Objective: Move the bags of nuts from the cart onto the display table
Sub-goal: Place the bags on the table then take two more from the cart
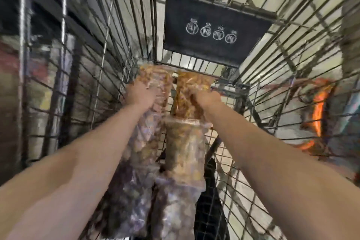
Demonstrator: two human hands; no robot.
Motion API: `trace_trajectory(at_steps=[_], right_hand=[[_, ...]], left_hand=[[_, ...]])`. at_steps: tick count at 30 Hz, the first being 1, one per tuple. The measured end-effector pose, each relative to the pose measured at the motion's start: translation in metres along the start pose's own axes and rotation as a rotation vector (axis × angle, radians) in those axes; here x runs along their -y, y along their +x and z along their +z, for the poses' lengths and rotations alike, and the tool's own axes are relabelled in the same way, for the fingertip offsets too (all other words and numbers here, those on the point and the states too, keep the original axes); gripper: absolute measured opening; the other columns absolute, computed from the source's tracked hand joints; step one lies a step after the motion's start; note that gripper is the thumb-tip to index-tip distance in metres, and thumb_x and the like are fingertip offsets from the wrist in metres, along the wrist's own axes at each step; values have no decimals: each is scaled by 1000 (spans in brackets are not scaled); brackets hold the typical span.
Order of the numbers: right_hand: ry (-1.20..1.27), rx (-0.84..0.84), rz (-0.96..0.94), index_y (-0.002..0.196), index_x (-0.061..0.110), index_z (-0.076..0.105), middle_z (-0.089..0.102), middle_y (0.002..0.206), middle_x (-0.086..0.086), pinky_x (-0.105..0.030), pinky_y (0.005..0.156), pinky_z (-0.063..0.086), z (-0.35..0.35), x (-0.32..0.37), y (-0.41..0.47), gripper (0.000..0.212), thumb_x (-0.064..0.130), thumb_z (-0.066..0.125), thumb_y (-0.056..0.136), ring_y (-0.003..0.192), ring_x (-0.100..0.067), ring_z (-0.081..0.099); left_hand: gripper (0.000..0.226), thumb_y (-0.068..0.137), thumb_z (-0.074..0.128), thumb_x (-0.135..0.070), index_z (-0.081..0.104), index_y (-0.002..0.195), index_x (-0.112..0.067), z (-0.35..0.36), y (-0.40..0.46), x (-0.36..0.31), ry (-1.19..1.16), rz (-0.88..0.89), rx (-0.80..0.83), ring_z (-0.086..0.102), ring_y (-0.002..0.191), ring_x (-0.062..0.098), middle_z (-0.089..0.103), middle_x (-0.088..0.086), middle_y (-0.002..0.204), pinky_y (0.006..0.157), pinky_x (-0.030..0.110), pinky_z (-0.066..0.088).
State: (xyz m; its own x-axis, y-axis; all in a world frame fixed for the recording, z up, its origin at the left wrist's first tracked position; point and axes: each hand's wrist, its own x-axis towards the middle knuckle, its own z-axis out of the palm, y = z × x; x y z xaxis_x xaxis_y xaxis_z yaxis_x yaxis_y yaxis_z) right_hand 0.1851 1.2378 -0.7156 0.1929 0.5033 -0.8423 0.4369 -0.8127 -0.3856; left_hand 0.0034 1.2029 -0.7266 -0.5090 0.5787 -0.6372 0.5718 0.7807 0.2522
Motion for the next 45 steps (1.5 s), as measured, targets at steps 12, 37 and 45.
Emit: trace_trajectory(at_steps=[12,37,45], right_hand=[[299,124,-13,123,11,57,74,112,-13,-53,81,64,-14,-12,-20,59,19,90,75,91,-30,76],[200,537,-396,135,19,50,70,126,-12,-45,75,65,-170,-44,-338,71,4,84,74,99,-27,77],[-61,727,-557,123,26,59,74,118,-12,-56,81,63,-152,-65,-411,68,12,91,64,98,-31,77]], left_hand=[[49,76,88,-28,53,108,-14,-30,-21,2,-433,10,130,61,87,18,62,-2,95,65,28,44],[33,85,75,-5,67,115,-15,-163,-364,83,-1323,49,224,76,85,22,79,4,94,73,39,61],[58,64,90,-16,67,114,0,-153,-515,142,-1576,74,-46,74,88,30,76,14,98,81,50,62]])
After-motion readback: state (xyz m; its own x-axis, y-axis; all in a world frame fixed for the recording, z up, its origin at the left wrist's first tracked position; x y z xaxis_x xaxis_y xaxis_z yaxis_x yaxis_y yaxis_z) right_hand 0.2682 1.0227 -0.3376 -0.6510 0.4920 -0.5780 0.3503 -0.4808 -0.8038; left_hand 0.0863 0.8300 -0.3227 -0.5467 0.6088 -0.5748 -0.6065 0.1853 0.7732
